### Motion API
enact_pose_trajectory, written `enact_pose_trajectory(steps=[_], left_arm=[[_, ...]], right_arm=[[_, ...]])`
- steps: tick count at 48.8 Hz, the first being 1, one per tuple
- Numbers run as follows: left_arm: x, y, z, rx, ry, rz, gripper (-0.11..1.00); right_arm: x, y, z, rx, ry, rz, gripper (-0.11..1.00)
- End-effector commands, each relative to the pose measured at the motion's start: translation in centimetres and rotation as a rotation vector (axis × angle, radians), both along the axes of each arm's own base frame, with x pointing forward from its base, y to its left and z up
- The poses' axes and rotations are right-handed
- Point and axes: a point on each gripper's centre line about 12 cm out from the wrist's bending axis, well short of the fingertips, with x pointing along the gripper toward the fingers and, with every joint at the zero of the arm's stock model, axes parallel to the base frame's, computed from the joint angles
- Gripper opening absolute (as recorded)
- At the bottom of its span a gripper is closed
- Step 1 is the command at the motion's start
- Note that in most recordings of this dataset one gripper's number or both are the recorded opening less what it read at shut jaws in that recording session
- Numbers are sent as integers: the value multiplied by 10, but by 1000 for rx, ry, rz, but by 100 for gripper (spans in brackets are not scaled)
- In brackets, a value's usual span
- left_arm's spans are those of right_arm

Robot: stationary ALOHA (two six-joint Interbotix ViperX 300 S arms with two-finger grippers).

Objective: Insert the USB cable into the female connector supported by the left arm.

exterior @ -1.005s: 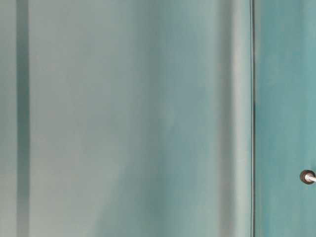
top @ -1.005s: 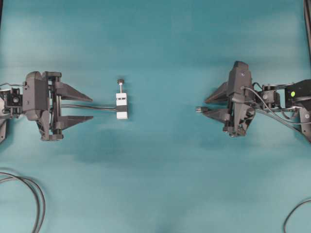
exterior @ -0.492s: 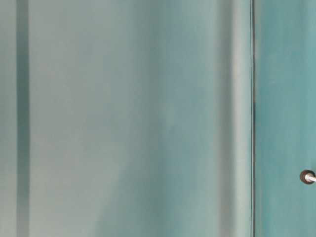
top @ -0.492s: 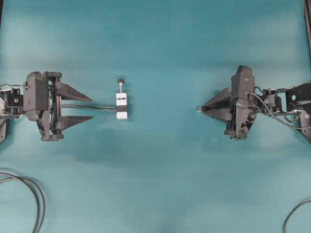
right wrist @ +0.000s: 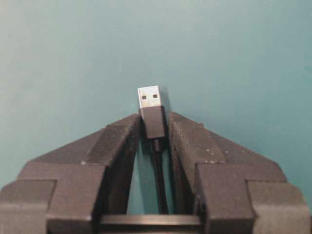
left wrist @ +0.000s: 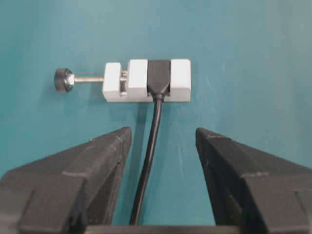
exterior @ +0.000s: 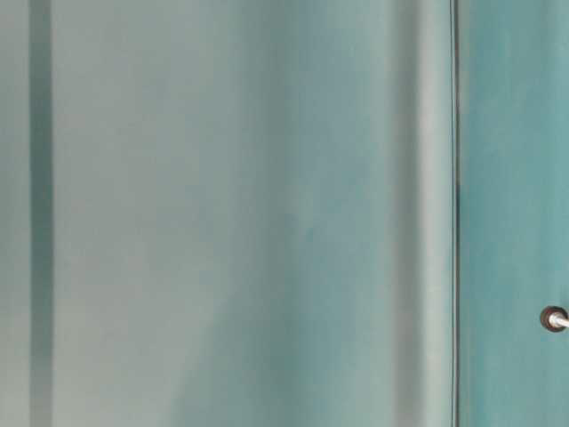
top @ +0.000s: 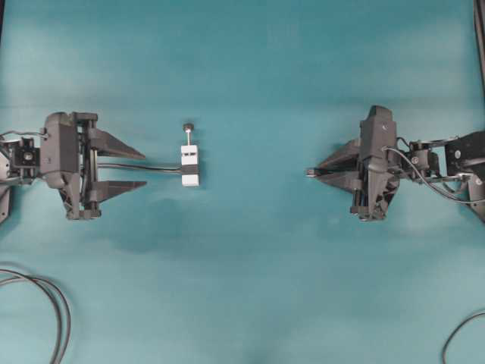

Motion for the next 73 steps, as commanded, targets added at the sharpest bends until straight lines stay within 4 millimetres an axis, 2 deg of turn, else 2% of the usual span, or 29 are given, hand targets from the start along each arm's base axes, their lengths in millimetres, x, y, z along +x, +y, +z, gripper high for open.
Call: enact_pose_trajectory(steps=[1, 5, 22, 34, 44, 54, 64, 73], left_arm=[[7, 0, 3, -7, -20, 2, 64], [9, 0, 0, -7, -10, 2, 64], [13, -4, -6, -7, 0, -15, 64], [15, -4, -12, -7, 1, -14, 64], [18, -3, -18, -2, -37, -11, 64], [21, -2, -24, 0, -49, -5, 64], [20, 12, -33, 3, -17, 44, 64], [23, 17, -33, 6, -23, 62, 64]], right_arm=[[1, 8, 1, -6, 2, 44, 26], [1, 9, 1, -10, 0, 60, 22], [16, 6, 7, -37, 19, 72, 22], [35, -6, 25, -147, 122, 127, 22], [50, -12, 45, -184, 66, 128, 22], [60, -13, 53, -189, 35, 126, 22], [75, -15, 65, -197, -7, 122, 22], [90, -16, 72, -200, -6, 122, 22]])
